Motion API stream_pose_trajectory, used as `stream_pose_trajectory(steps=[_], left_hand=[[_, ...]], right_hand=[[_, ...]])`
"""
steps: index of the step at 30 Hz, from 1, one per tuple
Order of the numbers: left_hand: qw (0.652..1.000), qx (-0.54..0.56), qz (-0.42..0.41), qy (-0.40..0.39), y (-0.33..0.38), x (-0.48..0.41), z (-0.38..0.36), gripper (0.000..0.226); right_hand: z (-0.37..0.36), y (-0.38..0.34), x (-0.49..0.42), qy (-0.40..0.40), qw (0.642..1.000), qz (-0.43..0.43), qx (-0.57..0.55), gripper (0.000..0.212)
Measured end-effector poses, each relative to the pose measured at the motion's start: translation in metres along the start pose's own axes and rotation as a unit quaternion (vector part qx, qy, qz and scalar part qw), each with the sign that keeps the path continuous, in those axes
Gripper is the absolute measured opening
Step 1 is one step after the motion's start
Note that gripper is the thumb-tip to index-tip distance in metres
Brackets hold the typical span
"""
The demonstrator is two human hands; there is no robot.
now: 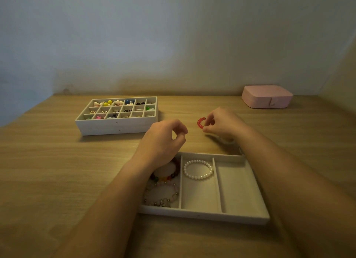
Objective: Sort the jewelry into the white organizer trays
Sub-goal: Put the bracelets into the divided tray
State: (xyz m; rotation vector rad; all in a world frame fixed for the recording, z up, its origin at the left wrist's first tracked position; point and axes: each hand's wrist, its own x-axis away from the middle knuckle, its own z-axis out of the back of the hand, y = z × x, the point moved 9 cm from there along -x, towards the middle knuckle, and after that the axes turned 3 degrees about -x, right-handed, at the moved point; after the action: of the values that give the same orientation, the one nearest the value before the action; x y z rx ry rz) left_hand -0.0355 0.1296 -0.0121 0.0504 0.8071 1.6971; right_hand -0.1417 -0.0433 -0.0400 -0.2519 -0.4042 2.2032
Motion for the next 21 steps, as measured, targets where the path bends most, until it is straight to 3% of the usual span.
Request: stream_pose_trajectory(steps=[8, 12, 15, 18, 21], left_hand=[[1.000, -0.007, 0.002, 0.010, -0.002, 0.000, 0.003, 0.014], [1.000, 0.004, -0.016, 0.023, 0.004, -0.001, 0.007, 0.017], [0.998, 0.064, -0.008, 0.018, 0.009, -0.001, 0.007, 0.038], [0.981, 0.195, 0.008, -0.010, 0.015, -0.001, 0.005, 0.060], [0.960, 0.275, 0.010, -0.060, 0.026, 0.004, -0.002, 0.061]], right_hand=[[-0.002, 0.005, -0.008, 0.012, 0.999, -0.031, 0.032, 0.013], [0.035, -0.016, 0.019, 0.100, 0.983, 0.013, -0.153, 0.011], [0.054, -0.032, 0.054, 0.079, 0.941, 0.052, -0.324, 0.011], [0.057, -0.037, 0.086, 0.036, 0.889, 0.070, -0.451, 0.015], [0.047, -0.034, 0.106, 0.005, 0.839, 0.061, -0.541, 0.017]])
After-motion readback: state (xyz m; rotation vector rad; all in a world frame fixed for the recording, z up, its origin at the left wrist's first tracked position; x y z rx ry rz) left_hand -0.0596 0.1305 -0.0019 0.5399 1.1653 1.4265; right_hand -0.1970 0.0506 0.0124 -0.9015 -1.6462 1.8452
